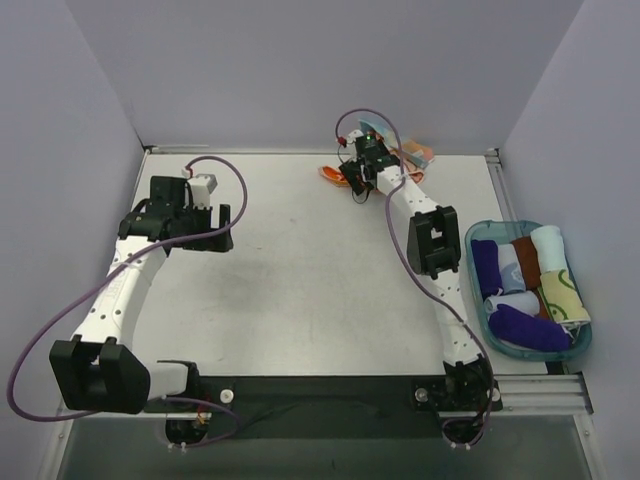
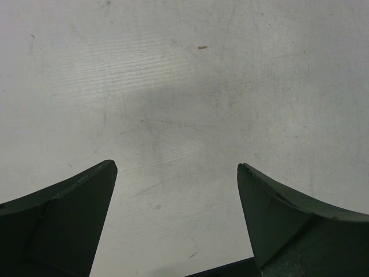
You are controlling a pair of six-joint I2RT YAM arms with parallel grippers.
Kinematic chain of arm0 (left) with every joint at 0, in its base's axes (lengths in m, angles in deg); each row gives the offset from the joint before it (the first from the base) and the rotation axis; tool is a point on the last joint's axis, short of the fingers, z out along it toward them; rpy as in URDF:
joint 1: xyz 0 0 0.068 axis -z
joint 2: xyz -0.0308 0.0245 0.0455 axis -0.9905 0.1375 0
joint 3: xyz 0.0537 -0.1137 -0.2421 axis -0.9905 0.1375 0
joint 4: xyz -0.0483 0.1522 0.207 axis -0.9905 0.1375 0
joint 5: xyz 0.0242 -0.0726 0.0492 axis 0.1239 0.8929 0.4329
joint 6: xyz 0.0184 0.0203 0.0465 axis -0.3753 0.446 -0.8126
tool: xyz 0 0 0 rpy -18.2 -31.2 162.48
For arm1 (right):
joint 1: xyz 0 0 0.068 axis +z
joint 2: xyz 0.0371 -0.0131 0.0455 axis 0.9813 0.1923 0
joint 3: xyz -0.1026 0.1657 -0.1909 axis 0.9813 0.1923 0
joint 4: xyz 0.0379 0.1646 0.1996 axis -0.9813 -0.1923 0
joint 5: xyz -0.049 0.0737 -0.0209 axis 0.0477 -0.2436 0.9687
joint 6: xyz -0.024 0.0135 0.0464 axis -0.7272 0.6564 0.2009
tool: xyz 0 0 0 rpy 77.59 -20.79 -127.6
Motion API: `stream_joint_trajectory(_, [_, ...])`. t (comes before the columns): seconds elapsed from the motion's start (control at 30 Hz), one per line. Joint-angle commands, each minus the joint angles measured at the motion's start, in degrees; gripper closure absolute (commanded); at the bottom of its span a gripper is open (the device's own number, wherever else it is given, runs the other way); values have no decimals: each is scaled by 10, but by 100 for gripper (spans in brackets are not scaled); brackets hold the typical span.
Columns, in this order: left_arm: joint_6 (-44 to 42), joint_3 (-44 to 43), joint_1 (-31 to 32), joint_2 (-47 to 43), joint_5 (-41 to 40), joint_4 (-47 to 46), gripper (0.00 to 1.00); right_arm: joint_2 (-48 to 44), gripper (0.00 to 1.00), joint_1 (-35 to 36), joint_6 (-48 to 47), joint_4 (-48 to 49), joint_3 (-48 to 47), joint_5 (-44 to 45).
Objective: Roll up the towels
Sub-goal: Grab a towel with the right arm
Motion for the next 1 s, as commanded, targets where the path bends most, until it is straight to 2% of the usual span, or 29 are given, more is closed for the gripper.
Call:
stream_joint_trajectory(0.0, [9, -29, 0, 2, 11, -17, 3, 41, 8, 6, -46, 15, -28, 21])
stream_joint_trajectory(0.03, [8, -29, -1, 3, 10, -16, 3, 43, 16, 7, -50, 13, -35, 22])
stream_joint_trajectory(0.1, [9, -31, 0, 6, 7, -18, 3, 43, 27, 10, -57, 5, -36, 2])
stream_joint_trajectory(0.13, [9, -34, -1, 6, 6, -16, 3, 43, 41, 11, -61, 3, -35, -6])
stream_joint_trajectory(0.2, [10, -41, -1, 11, 2, -14, 3, 41, 64, 10, -61, -1, -35, -8])
stream_joint_trajectory(0.23, [10, -45, 0, 12, 2, -12, 3, 40, 97, 10, -56, -2, -34, -5])
stream_joint_trajectory(0.37, [10, -58, -1, 11, 0, -9, 3, 9, 100, 8, -42, -7, -17, 0])
stream_joint_trajectory(0.47, [10, -61, -1, 6, -1, -9, 3, -57, 100, 8, -20, -13, 15, -19])
stream_joint_trajectory(0.7, [15, -71, -4, -2, -4, -8, 3, -219, 100, 13, 44, -78, 10, -83])
stream_joint_trajectory(0.97, [25, -94, -15, 1, 38, -2, 3, -300, 100, 14, 66, -118, -5, -101])
